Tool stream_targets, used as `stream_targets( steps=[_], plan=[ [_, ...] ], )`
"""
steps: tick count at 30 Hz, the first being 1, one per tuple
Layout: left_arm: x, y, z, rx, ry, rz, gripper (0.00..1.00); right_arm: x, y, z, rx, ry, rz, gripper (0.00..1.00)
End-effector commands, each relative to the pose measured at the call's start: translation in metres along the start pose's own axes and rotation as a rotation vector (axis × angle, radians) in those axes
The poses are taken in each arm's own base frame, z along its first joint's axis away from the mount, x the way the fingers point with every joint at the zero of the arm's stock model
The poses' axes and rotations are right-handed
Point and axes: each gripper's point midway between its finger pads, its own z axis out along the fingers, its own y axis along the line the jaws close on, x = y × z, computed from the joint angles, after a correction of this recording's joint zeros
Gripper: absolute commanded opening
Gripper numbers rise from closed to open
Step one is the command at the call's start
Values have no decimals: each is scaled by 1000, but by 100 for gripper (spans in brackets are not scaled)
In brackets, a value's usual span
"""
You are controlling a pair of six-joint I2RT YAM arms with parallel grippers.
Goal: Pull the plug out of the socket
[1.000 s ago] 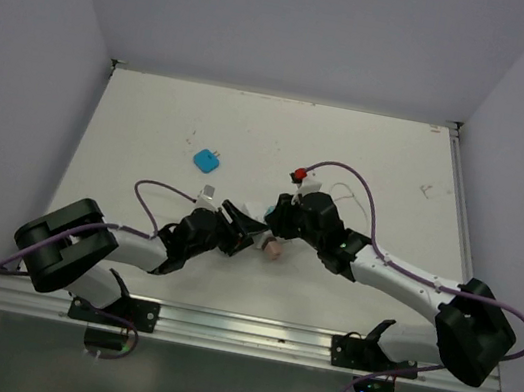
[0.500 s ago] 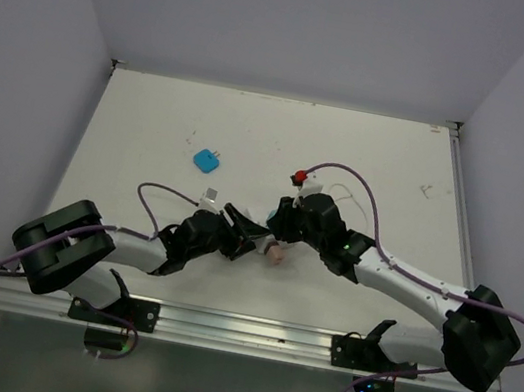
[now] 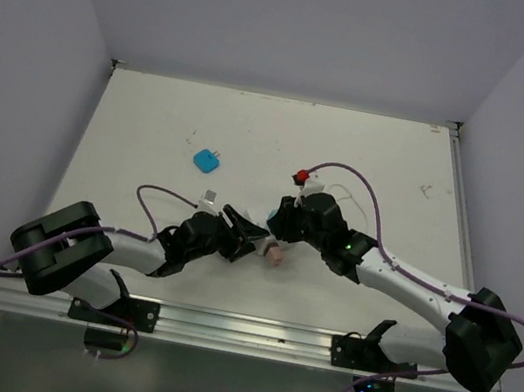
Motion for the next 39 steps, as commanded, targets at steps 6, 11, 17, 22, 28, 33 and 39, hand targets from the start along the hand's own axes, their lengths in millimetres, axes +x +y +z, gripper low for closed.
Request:
stream_targets(
  steps=[6,11,17,22,28,33,39],
  plan=[
    [-30,125,-23,-426,-143,59,0,-133,18,-44,-46,-389,46,0],
    [-30,123,-23,-417,-142,60,0,-147,0,-48,-5,-404,44,0],
    [-32,107,-19,-371,-151,91,0,-162,-77,-46,152,-403,106,0],
    [-29,91,-13,-323,-128,117,0,-153,-134,-24,237,-343,183,0],
    [-28,68,-13,-254,-120,149,4,-140,-198,16,317,-252,300,0],
    [-39,50,-23,-215,-173,204,20,-147,-222,49,291,-200,355,4],
    [-54,34,-36,-206,-233,325,42,-140,-241,79,328,-129,372,33]
  ],
)
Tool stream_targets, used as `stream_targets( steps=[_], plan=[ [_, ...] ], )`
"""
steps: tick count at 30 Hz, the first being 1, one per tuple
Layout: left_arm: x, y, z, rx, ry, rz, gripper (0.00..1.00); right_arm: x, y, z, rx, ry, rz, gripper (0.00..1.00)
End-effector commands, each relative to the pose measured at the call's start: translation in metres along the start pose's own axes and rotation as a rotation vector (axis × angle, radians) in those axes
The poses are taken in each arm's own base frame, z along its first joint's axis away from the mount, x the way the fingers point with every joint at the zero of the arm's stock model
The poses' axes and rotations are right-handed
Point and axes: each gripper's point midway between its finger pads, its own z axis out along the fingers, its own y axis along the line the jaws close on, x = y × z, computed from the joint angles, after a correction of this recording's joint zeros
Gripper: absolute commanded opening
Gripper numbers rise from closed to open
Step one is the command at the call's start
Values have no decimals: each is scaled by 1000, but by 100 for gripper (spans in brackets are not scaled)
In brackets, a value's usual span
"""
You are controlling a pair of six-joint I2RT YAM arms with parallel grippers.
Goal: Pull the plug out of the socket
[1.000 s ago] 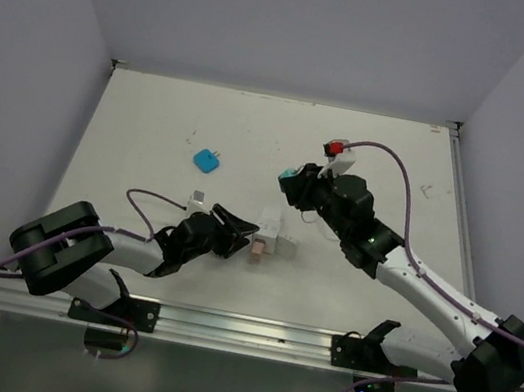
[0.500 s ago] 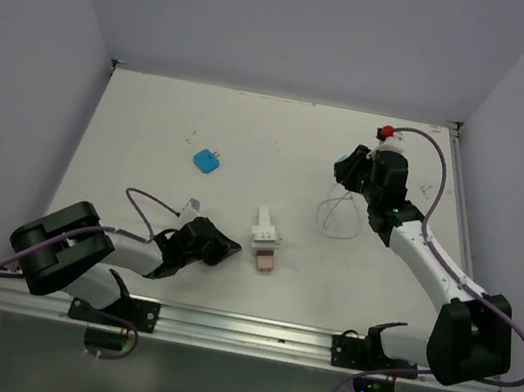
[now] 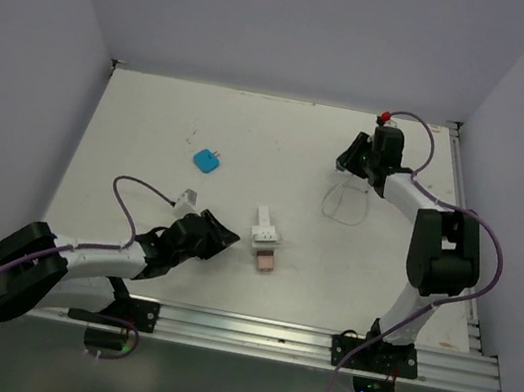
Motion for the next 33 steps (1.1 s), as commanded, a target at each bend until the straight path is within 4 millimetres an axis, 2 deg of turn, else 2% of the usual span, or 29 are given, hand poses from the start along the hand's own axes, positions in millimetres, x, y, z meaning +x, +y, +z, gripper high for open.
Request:
stream_targets(
  steps=[1,2,5,6,11,15,17,18,20,23,24,27,31,33],
  plan=[
    [-19,-7,-5,-11,-80,137,47,-22,13,7,-28,-23,10,38],
    [-22,-8,-7,-8,-94,152,48,-16,9,9,-13,5,13,46],
    [-29,-14,-13,23,-121,207,57,-12,1,15,33,40,12,62],
    [-30,-13,-14,24,-126,218,58,-4,-6,16,60,76,15,64],
    [-33,-18,-19,52,-135,297,64,-1,-23,10,140,102,25,78],
    [-34,-21,-23,73,-135,345,79,-4,-27,-15,175,109,-13,87],
    [-35,-21,-25,75,-142,354,83,-13,-26,-31,185,87,-38,91],
    [-35,-19,-26,71,-142,357,86,-9,-28,-38,199,105,-46,92],
    [-36,-18,-27,75,-145,357,89,-15,-27,-55,209,92,-64,96],
    [-35,-16,-28,78,-141,354,90,-11,-33,-78,245,99,-77,99],
    [-34,-15,-29,80,-139,353,90,-4,-40,-85,274,119,-81,99],
    [-34,-17,-30,92,-136,354,91,1,-41,-108,274,115,-96,99],
    [-33,-19,-31,101,-131,373,91,4,-21,-138,152,115,-162,99],
    [-33,-19,-32,106,-131,385,91,12,-1,-150,41,142,-218,99]
  ],
)
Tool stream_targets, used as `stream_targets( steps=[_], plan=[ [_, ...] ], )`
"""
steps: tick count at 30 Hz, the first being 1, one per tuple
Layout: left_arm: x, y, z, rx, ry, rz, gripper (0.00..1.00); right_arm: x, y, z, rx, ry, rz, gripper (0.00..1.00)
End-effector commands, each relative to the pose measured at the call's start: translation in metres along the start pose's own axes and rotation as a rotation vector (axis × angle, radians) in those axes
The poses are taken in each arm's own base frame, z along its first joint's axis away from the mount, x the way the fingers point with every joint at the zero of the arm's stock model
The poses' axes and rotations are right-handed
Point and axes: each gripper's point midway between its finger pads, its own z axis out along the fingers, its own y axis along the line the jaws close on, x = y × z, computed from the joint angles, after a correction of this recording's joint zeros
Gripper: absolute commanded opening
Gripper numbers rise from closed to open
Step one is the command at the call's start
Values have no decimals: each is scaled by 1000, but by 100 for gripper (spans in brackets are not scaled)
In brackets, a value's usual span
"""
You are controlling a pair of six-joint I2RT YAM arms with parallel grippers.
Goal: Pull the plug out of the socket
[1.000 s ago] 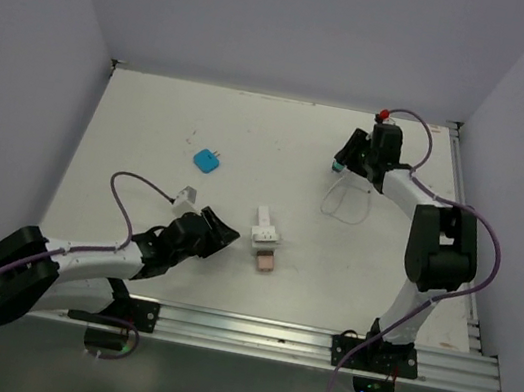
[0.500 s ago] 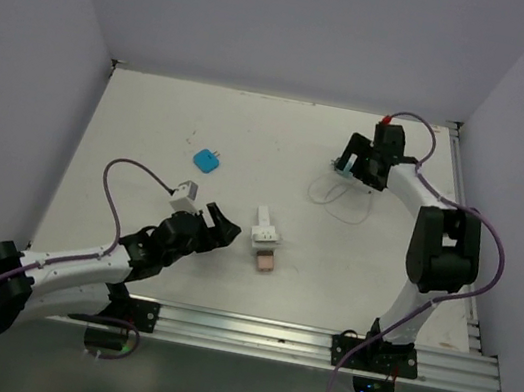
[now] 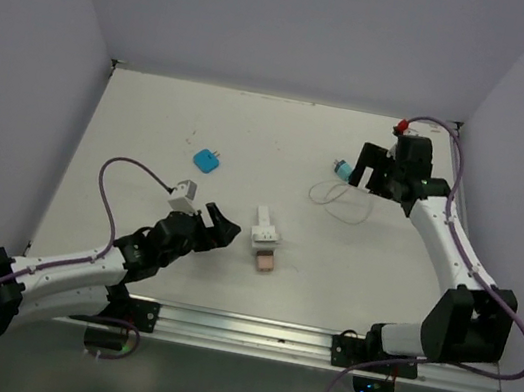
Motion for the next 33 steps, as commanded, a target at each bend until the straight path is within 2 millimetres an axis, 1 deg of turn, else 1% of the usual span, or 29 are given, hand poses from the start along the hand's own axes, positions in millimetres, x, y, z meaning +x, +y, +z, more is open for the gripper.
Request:
stream_targets(
  steps=[1,2,3,4,5,6,7,8,9,10,12,14,16,18,19,21,22,24,25,26,27,28,30,33],
  plan=[
    [-2,2,-2,5,-11,61,91,8,27,-38,-168,10,-128,99],
    [-1,3,-2,5,-9,69,91,14,42,-46,-233,23,-164,99],
    [0,3,-2,4,-5,77,91,16,50,-52,-271,21,-226,99],
    [0,5,-1,1,-4,82,91,22,55,-60,-287,36,-266,99],
    [2,6,-1,-2,2,84,91,32,73,-67,-325,46,-340,99],
    [3,9,-1,-7,5,85,91,36,78,-70,-331,42,-417,99],
    [5,10,-1,-10,9,75,91,45,86,-74,-358,60,-457,99],
    [6,11,-1,-12,11,69,91,56,101,-79,-409,74,-518,99],
    [8,13,-2,-15,14,61,91,64,109,-82,-444,84,-536,99],
    [9,15,-2,-18,20,61,91,73,121,-88,-486,83,-600,99],
    [9,16,-2,-27,20,55,90,81,132,-94,-530,63,-671,99],
    [11,22,-2,-58,29,55,90,91,144,-102,-576,55,-757,98],
    [13,28,-1,-84,35,49,90,103,152,-109,-603,74,-831,98],
    [15,32,-1,-100,39,44,90,109,156,-110,-613,80,-917,98],
    [16,33,-1,-106,41,34,90,117,160,-112,-617,85,-965,98],
    [18,36,0,-117,50,28,90,124,165,-114,-632,81,-1037,98],
    [19,38,0,-124,53,26,90,132,170,-115,-642,96,-1074,98],
    [19,41,0,-139,58,19,90,136,173,-115,-638,103,-1141,98],
    [20,42,0,-143,62,17,90,144,177,-113,-639,122,-1177,97],
    [19,43,-1,-146,61,15,90,144,177,-111,-624,121,-1204,97],
    [19,45,-1,-151,60,13,90,144,179,-111,-623,122,-1223,95],
    [19,46,-1,-153,61,11,90,153,184,-108,-625,146,-1254,91],
    [18,48,-1,-155,58,6,90,150,188,-104,-597,140,-1297,86],
    [19,50,-1,-162,63,-1,90,155,191,-96,-575,162,-1359,76]
  ],
)
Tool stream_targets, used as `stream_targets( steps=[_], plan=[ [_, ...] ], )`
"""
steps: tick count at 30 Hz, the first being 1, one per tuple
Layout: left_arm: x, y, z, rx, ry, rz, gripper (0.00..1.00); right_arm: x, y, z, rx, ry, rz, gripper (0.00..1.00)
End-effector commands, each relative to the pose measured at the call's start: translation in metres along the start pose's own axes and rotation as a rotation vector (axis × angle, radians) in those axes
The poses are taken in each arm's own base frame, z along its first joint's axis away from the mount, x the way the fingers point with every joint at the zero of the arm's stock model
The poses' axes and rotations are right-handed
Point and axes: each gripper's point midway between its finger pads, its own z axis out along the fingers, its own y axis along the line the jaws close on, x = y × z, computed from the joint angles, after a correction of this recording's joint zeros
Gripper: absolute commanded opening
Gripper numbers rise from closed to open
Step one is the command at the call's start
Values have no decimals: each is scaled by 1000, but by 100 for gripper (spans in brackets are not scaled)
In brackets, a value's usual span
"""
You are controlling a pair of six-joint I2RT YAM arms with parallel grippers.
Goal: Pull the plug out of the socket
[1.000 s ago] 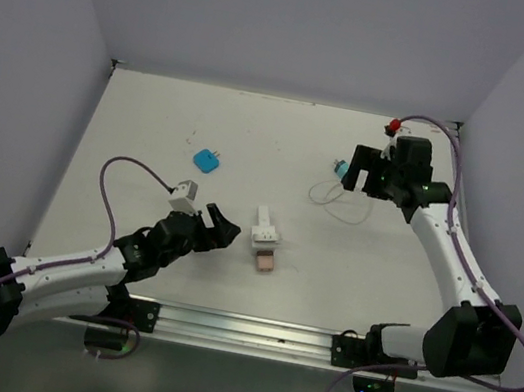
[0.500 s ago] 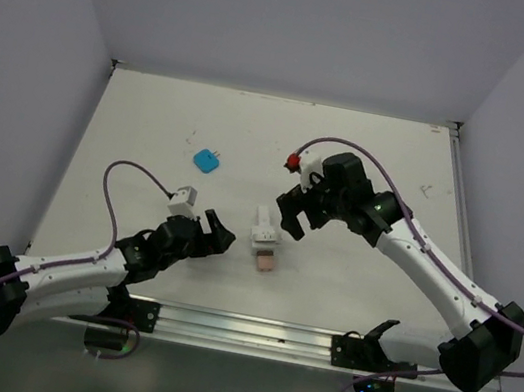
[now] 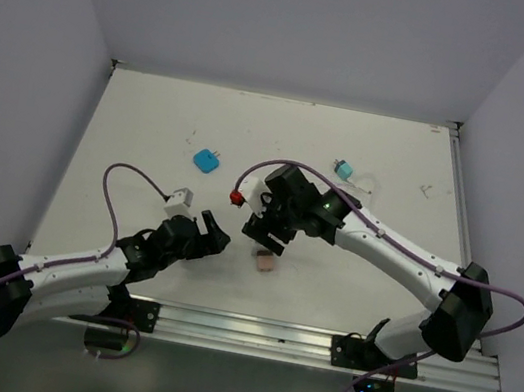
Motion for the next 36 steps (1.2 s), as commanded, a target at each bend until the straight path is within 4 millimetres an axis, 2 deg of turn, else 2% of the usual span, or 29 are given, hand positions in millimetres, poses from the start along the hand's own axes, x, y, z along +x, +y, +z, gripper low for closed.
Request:
stream_targets(
  steps=[1,5,16,22,31,36],
  plan=[
    [-2,4,0,-12,-8,-19,90,-6,-12,-2,58,49,-106,74],
    [-2,6,1,-18,-6,-21,90,-8,-13,5,66,80,-151,67],
    [0,7,3,-22,5,-26,90,1,-4,30,53,162,-220,67],
    [1,9,3,-21,10,-35,90,9,-10,39,79,205,-234,65],
    [-1,5,3,3,14,-42,90,10,-10,43,98,184,-188,33],
    [-2,-6,2,44,24,-52,91,6,-5,43,93,146,-121,13]
  ],
)
